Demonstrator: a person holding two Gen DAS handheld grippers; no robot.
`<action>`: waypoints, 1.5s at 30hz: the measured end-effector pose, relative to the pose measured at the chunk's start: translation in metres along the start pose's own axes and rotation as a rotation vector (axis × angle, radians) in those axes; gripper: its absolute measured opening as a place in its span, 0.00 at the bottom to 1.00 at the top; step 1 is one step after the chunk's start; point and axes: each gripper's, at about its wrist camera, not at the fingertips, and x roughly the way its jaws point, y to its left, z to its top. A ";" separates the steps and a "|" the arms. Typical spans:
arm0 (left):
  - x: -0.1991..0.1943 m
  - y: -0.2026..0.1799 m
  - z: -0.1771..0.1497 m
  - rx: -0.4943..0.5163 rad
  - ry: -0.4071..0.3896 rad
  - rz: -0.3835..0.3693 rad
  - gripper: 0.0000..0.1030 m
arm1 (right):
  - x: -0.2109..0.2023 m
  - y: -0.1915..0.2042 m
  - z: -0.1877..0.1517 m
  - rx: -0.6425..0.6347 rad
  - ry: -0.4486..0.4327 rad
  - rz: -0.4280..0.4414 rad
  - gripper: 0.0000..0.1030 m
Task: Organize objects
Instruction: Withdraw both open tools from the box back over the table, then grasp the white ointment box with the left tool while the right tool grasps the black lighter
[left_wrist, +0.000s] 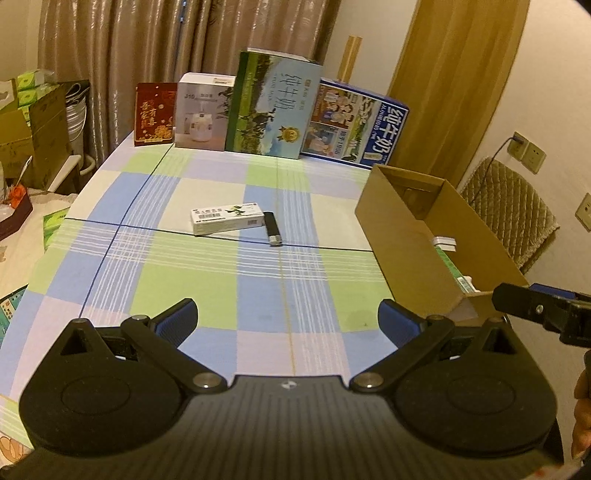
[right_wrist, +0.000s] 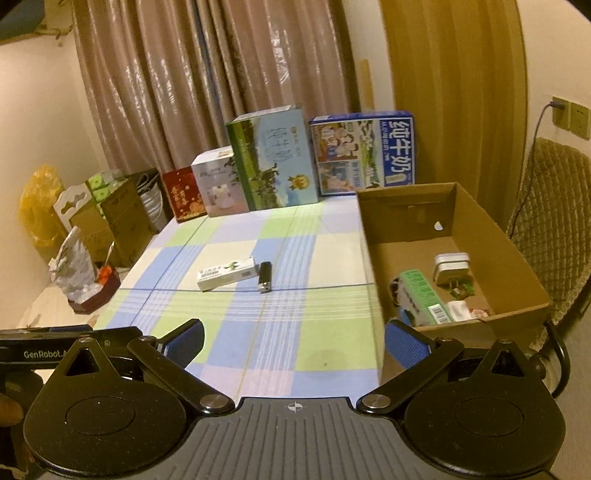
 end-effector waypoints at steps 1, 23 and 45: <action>0.002 0.004 0.001 -0.004 -0.002 0.002 0.99 | 0.003 0.003 0.000 -0.006 0.002 0.002 0.98; 0.134 0.103 0.056 0.239 0.031 0.040 0.97 | 0.171 0.031 0.022 -0.092 0.016 0.050 0.90; 0.320 0.101 0.102 0.546 0.173 -0.038 0.53 | 0.336 0.015 0.013 -0.108 0.122 0.081 0.52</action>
